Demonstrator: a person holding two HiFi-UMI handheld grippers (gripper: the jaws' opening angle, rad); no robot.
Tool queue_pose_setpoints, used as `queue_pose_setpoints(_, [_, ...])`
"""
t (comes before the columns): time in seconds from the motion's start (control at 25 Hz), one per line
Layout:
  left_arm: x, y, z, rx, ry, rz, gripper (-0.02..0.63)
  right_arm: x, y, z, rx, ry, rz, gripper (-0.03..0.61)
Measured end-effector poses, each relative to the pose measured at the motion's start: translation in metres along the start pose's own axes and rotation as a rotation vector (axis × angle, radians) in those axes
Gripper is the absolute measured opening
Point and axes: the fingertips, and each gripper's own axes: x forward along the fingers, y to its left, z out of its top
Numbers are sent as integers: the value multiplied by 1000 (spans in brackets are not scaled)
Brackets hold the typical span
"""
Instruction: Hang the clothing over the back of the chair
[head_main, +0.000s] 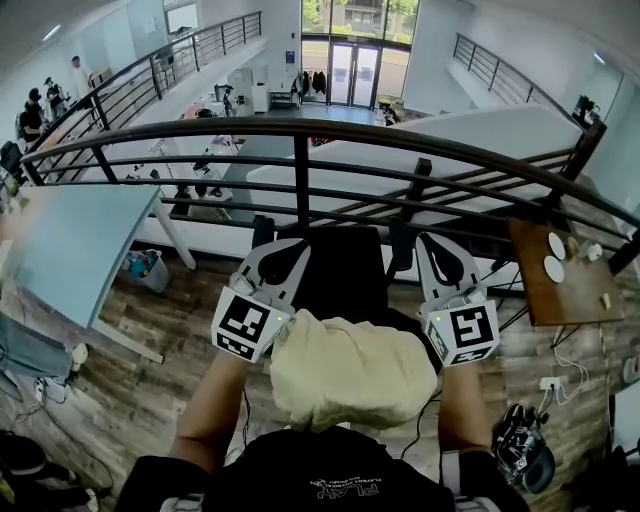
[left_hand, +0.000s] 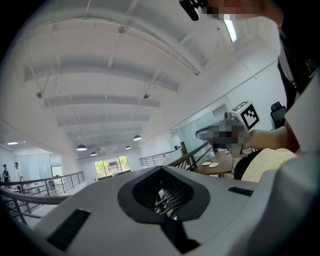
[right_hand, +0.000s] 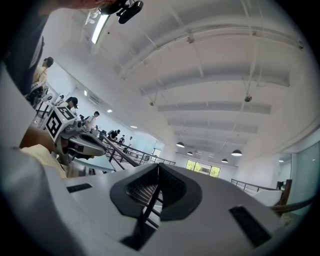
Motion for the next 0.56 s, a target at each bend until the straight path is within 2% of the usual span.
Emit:
queue_pose_setpoints(0.36, [-2, 1, 2, 8, 6, 22, 14, -5, -2, 0, 22, 2, -2, 20])
queue_pose_setpoints(0.56, [-2, 0, -2, 12, 15, 32, 14, -11, -3, -7, -11, 10, -22, 20])
